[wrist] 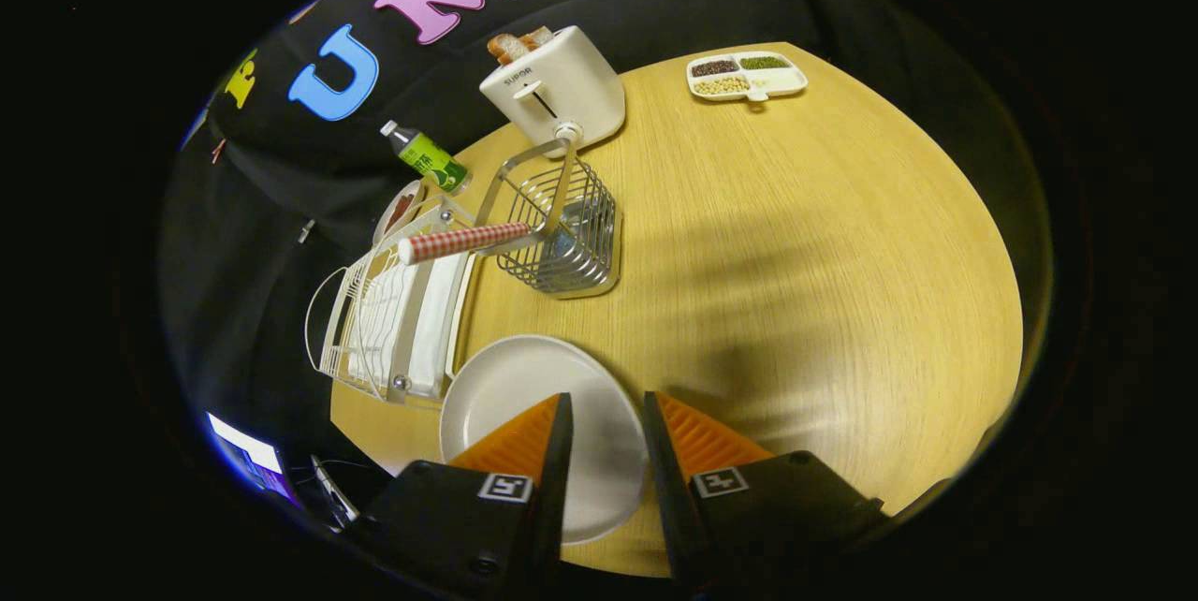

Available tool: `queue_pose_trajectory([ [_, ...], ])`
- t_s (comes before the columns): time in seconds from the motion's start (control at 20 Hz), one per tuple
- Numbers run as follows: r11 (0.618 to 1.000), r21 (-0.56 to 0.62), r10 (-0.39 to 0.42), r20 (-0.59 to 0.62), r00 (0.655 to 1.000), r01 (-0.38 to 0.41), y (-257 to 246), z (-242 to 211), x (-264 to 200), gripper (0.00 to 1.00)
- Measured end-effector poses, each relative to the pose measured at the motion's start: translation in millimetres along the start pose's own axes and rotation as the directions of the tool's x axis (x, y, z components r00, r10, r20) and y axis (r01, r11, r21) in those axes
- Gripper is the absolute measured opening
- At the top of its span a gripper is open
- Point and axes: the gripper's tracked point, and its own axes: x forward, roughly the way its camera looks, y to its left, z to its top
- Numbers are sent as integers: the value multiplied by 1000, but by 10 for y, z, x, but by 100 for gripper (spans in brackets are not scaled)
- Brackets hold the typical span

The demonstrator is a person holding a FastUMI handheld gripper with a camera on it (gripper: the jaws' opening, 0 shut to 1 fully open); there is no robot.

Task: Take the plate from the dish rack, then take the spoon from the basket and place it into the plate.

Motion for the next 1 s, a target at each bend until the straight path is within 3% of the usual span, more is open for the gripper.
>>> queue_pose_trajectory([
  [0.1,999,-54,8,56,998,-5,51,119,-90,81],
  [0.2,992,-123,21,133,991,-4,140,284,-214,97],
  [0.45,957,-289,114,302,947,-23,517,670,-438,98],
  [0.7,917,-397,156,302,940,-24,729,698,-269,99],
  [0.85,892,-451,156,335,929,13,758,808,-136,99],
  [1.0,838,-542,184,391,902,64,841,966,20,99],
])
